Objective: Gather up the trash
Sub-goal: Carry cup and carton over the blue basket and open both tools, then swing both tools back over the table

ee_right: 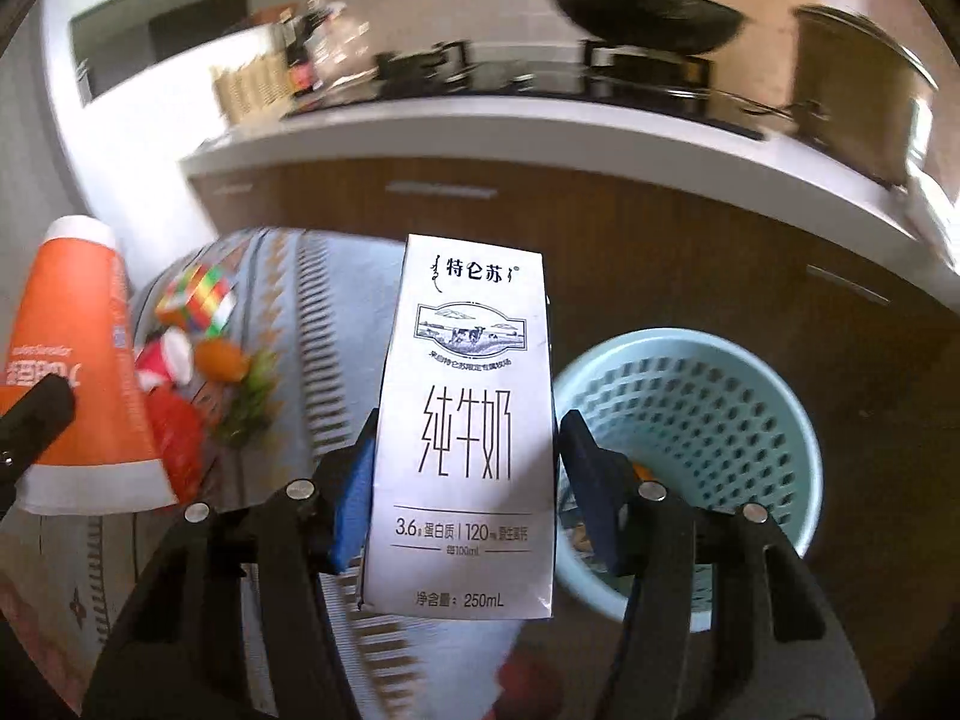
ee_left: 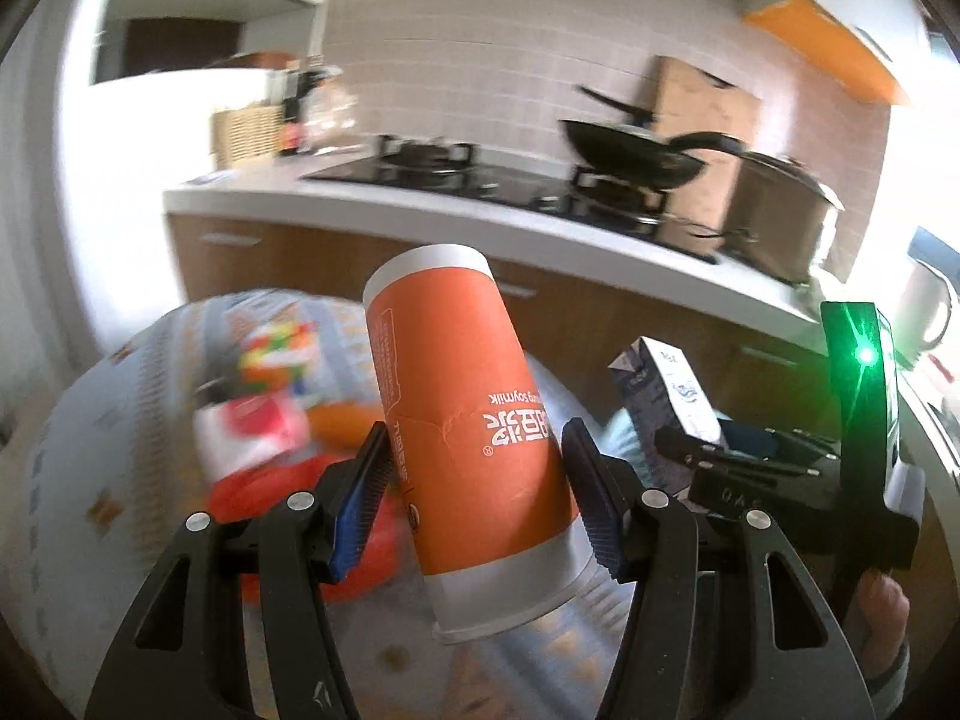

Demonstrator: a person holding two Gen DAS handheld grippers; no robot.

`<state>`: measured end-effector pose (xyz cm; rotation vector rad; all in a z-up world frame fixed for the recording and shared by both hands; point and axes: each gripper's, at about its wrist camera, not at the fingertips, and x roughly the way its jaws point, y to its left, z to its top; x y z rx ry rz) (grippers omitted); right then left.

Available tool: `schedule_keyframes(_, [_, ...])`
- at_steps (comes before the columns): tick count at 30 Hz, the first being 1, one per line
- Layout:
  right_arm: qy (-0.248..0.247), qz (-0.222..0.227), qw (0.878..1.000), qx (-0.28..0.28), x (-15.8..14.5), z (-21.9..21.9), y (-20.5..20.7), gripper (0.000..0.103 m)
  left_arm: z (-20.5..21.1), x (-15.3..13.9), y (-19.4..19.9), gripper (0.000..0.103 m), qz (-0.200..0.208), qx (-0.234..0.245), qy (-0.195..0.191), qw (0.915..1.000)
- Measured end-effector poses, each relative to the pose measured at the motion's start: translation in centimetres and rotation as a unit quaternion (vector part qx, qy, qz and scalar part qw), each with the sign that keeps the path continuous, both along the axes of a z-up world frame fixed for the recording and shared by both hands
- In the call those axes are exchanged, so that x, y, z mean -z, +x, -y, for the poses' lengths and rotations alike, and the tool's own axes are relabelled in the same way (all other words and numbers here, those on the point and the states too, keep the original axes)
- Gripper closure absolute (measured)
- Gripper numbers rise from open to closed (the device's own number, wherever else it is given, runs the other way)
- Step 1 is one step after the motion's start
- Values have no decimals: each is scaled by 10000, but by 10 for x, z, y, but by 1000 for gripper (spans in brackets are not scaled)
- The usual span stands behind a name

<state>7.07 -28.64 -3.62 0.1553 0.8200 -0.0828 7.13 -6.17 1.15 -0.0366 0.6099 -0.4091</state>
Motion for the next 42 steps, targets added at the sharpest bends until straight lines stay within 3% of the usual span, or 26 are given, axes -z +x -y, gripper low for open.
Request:
schedule_keyframes(4, [-62,-27,9989,453,5,43,-3,49,52,4,18,47,-171,506,-133,9985])
schedule_keyframes(8, [44,-191,9967,790,19,80,-5,49,100,28,42,47,-690,930,-273,9929])
schedule_keyframes(13, [161,-558,9911,1199,46,119,-4,49,139,68,64,47,-1592,1405,-593,9754])
schedule_keyframes(19, [249,-1106,9813,1556,86,148,-8,48,178,111,71,47,-1929,1652,-359,9665])
schedule_keyframes(28, [315,-1349,9735,1818,106,172,-14,44,199,135,77,36,-2132,1683,-118,9623])
schedule_keyframes(34, [269,-1230,9755,1805,97,170,-16,42,182,119,71,36,-1922,1582,-178,9684])
schedule_keyframes(42, [212,-819,9869,1375,66,132,-15,42,146,92,53,36,-1509,1354,-247,9789])
